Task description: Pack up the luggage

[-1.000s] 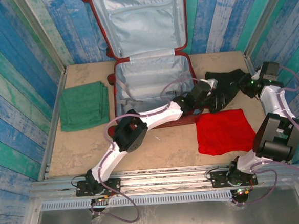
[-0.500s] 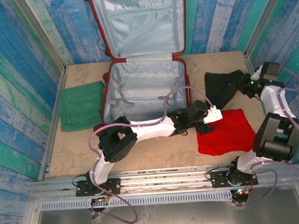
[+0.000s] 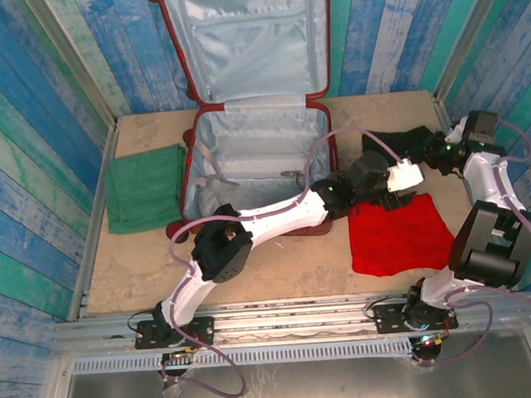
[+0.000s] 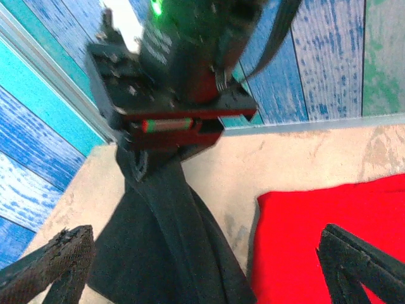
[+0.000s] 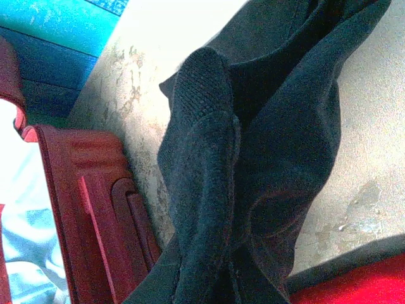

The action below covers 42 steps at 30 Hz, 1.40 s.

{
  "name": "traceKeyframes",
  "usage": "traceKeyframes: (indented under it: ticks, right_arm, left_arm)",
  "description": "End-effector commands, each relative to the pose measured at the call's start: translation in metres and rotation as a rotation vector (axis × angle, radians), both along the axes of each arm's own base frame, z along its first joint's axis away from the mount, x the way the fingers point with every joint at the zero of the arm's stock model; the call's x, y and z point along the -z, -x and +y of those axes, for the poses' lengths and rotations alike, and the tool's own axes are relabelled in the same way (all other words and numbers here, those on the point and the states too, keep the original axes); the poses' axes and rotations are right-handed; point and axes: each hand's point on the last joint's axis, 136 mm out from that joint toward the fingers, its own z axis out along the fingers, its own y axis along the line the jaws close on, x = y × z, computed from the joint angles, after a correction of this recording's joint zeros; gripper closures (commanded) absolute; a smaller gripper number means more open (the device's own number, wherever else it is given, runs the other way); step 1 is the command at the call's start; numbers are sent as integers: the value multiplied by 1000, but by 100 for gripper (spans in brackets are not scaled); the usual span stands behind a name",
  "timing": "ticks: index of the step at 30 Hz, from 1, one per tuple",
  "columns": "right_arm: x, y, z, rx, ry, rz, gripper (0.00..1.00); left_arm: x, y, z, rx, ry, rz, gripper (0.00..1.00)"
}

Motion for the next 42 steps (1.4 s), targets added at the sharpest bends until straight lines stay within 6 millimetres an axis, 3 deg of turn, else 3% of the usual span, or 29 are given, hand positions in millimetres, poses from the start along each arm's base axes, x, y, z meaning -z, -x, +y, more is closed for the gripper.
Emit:
traceKeyframes:
  ticks: [1,8,16,23,25,29,33,39,42]
  right_arm:
    - [-24,0,5,-19,-25,-51,99]
    - [-30,1,9,-33,-44,-68,98]
    - [-32,7,11,-41,-49,-78,97]
    - [-32,10,11,-42,-69,-80,97]
    - [-31,11,10,-41,-70,-80,97]
    - [-31,12,9,-42,-77,-80,96]
    - [-29,12,13,-68,-93,-84,89]
    - [-22,19,14,-92,-90,-80,77]
    - [-18,23,12,-96,-84,-72,57]
  left_arm:
    - [58,-3,-7,-4,-119,51,6]
    - [81,-18,-17,-62,-159,80,6]
    - [96,-54,-15,-290,-97,83,6]
    - [119,-57,-15,-324,-91,120,0]
    - [124,-56,-14,-323,-85,124,8]
    - [124,-54,-12,-316,-57,121,47]
    - [118,-43,-17,-246,-32,142,73]
    - [108,-31,-16,-192,27,162,90]
    - [106,-25,-17,-158,25,159,97]
